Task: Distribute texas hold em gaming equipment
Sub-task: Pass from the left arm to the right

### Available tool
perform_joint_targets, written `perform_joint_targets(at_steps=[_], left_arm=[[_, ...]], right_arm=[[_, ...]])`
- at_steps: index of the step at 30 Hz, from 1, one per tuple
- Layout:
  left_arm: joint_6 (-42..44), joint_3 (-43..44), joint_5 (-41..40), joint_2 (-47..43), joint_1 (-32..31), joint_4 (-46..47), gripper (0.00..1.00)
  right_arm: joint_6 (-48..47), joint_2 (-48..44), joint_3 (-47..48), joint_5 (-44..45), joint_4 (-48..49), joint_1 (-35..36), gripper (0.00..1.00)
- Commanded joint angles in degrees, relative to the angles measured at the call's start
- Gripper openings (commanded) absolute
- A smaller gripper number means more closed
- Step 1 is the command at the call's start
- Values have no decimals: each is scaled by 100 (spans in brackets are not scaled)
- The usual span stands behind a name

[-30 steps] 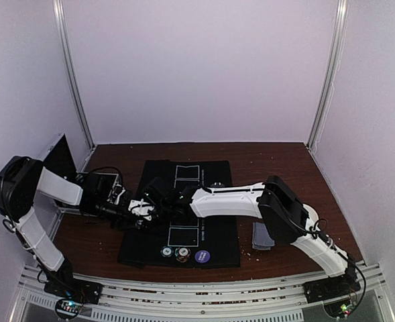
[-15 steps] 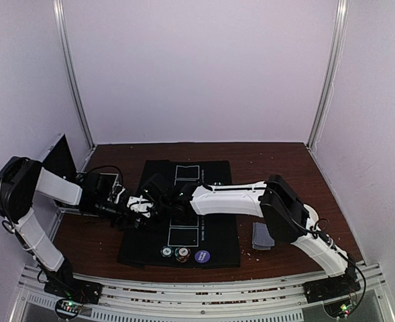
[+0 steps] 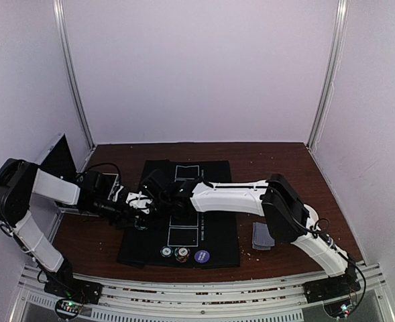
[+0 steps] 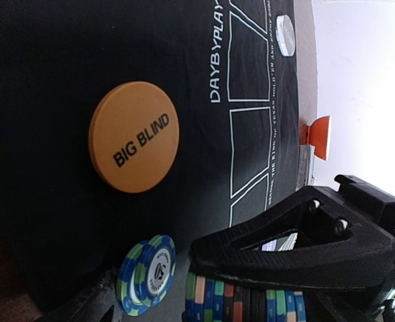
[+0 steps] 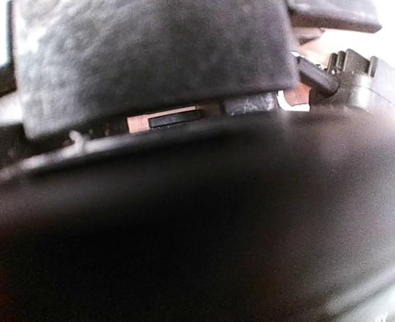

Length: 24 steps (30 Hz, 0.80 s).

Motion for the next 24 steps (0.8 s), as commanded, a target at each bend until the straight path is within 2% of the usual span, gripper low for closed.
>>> perform_joint_targets(at_steps=[1,8,24], left_arm=[[-135,-110,-536,-50,54,374,87],[-454,-378,-433,-24,226,817,87],[-455,-505,-231,-206,471,910,89]], right_arm=[[-64,321,35,64,-443,78,0],[-81,372,36,62,-554,88,0],[-133,445,10,97,-691,83,0]])
